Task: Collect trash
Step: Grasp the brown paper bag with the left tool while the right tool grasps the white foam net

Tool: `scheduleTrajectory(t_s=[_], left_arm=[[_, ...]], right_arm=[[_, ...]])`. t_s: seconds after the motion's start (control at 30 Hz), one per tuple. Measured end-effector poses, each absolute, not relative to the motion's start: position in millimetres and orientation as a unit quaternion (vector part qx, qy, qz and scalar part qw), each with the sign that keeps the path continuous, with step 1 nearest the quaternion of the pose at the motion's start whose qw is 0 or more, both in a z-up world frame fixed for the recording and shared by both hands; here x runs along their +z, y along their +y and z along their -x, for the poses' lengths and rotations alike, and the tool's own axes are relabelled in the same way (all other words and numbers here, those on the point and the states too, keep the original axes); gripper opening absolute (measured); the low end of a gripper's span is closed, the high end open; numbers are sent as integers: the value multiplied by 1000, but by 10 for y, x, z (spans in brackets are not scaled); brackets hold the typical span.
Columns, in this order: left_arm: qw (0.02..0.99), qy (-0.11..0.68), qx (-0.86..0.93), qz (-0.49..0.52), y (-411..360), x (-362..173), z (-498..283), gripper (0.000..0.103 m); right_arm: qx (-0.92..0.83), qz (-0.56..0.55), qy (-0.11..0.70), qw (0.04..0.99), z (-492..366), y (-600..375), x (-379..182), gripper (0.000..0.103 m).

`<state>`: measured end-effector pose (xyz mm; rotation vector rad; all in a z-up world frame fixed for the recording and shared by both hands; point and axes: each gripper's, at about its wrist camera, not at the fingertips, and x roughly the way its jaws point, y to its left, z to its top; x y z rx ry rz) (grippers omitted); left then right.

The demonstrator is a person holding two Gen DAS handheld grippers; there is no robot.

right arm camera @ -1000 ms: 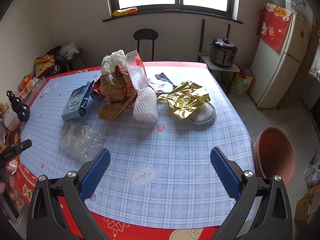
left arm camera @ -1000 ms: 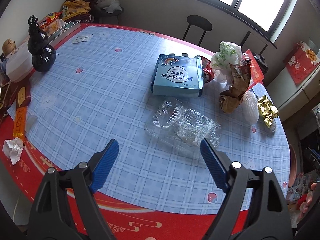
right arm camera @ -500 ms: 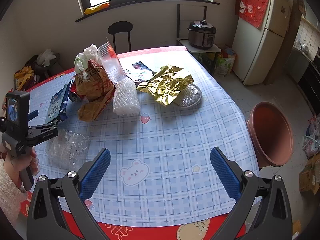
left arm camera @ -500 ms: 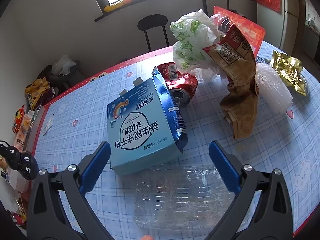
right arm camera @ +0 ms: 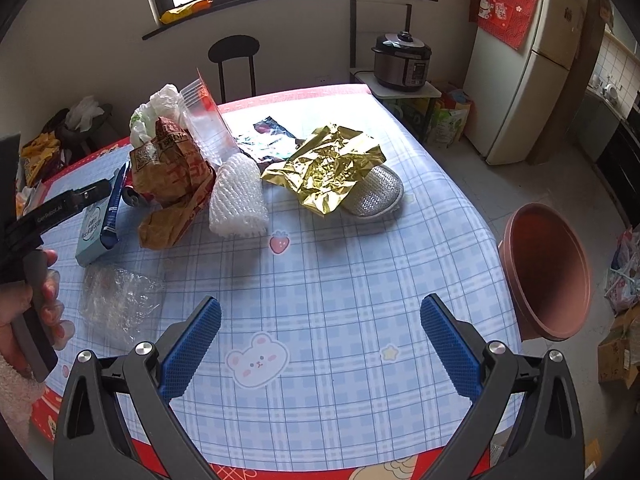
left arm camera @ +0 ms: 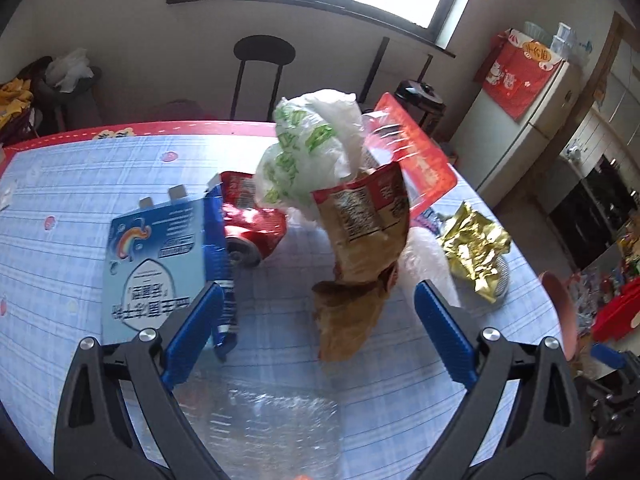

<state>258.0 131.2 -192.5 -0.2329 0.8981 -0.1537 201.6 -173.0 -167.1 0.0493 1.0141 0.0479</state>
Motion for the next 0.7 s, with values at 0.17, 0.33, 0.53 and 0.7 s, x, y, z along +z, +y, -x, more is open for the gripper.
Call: scheduleTrajectory(t_s=[0.17,0.33,0.53,0.7], left_arm=[[879,455,-87,110,1045,-2133,-2976,94],[852,487,-88,172,1012,-2353,-3282,94],[842,502,-106,168,943,-2433,-3317,59],[838,501,-114,186,1034,-2351,-3062,54]], right_arm=[[24,-27,479,877,-2085,-1785,-1648,98],[13,-29,497,867,-2108,-1932,-1796,98],[28,-28,513,858,-2223,-1926,-1913,98],[48,-18,508,860,-2360,-1810,-1884,98]])
